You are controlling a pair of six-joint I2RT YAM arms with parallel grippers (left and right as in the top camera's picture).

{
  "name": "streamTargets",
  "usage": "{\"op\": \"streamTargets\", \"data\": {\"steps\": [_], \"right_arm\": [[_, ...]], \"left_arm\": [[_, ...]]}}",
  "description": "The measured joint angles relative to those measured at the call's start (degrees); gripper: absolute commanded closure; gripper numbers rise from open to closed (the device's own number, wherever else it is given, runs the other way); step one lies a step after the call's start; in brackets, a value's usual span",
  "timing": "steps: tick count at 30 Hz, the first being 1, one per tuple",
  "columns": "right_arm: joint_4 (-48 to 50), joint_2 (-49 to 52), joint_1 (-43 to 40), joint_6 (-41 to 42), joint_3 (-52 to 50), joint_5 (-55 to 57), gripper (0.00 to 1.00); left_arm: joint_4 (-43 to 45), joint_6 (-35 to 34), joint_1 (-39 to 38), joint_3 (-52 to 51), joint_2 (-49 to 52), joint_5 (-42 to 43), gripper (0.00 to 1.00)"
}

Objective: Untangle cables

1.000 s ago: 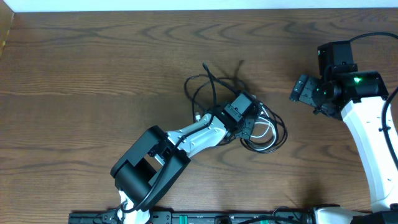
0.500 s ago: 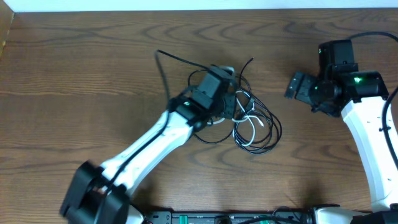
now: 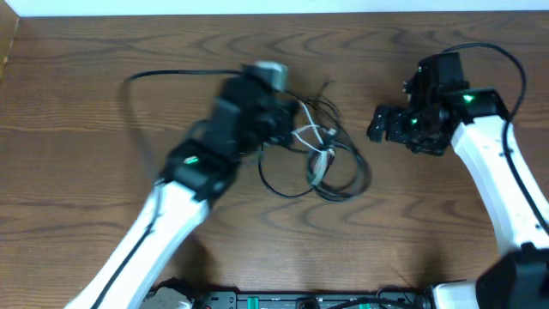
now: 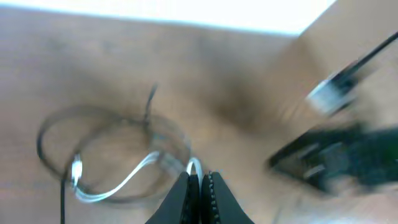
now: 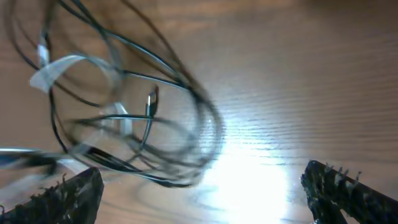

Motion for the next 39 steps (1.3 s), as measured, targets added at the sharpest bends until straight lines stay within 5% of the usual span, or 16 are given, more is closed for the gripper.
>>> {"op": "streamTargets", "data": {"steps": [5,15,20,25,28,35,39], "right_arm": [[2.34,4.81,1.18,-5.29,-0.24,-7.48,0.01],[6.40,8.94,9.53,-18.34,-0.33,-21.07,0.01],[12.15,9.03,13.64,-17.03,-0.35,-17.64,0.01],[15.82,9.05,16.70,-13.03,-0.42,-12.13,0.01],[17.09,9.05,18.45,-11.02,-0.44,-8.96,0.01],[15.50,9.05,20.48,-4.52,-0.46,2.10,0.02],[13.27,9.05,19.43,-1.27,-0.48,7.65,0.01]], "left_arm": [[2.97,-2.80,6.32,1.14,-7.26,5.97,0.92],[2.89,-4.28,6.73,1.31,-7.26,10.19,0.92],[0.92,-2.86,6.80,1.31,-7.26,9.84,0.92],[-10.60,1.90,6.86,1.38,-7.15,1.70,0.91],[-18.75,5.01,7.04,1.40,-6.32,-6.05,0.69],[-28.09,6.97,8.15,1.40,1.29,-14.40,0.42],[-28.11,7.28,8.13,1.36,8.66,-15.17,0.36]]}}
